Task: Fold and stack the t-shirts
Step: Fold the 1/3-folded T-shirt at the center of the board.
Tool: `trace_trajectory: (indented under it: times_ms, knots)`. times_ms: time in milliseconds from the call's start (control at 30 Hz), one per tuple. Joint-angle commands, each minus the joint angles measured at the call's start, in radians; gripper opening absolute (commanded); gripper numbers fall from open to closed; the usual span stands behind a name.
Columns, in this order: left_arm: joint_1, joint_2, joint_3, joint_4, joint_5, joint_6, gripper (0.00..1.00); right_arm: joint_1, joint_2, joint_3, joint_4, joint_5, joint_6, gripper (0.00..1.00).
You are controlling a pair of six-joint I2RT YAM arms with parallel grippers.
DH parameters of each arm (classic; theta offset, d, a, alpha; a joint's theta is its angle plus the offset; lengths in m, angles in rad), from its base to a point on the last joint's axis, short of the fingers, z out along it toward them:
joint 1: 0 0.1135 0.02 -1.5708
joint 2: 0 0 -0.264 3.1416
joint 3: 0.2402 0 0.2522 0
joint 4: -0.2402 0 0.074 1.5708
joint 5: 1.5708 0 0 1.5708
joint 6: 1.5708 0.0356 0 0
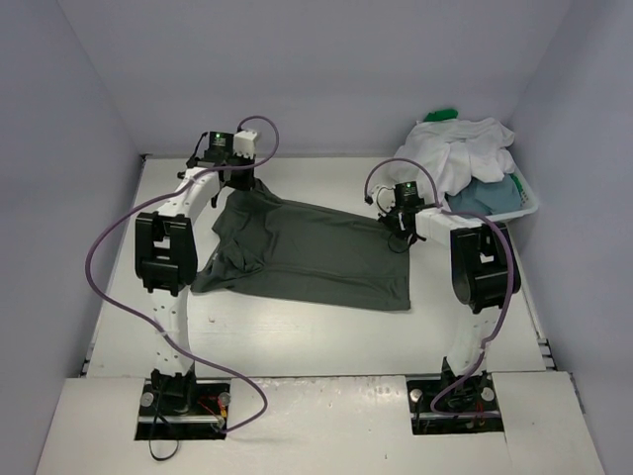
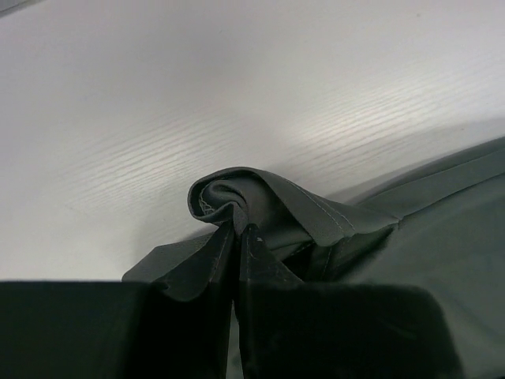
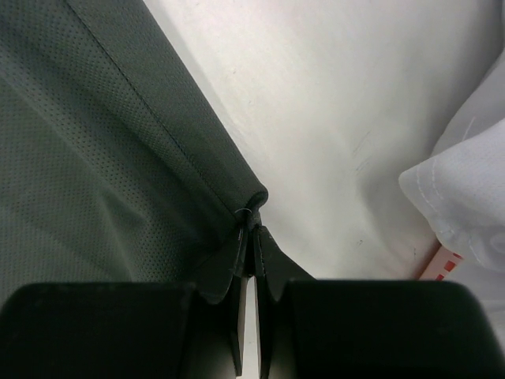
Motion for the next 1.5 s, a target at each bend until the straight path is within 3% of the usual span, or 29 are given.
trace_trajectory:
  times_ms: [0,600,1467]
  knots:
    - [0.008,-0.124,0.013,0.033,0.051,-0.029,0.00,0.001,-0.058,0.006,0.075,0.046,0.015,0.00]
    - [0.008,-0.236,-0.085,-0.048,0.129,0.011,0.00,0.059,-0.172,0.060,0.034,0.018,0.076,0.00]
    - [0.011,-0.492,-0.407,-0.178,0.145,0.138,0.00,0.163,-0.408,-0.117,-0.276,0.105,-0.136,0.00]
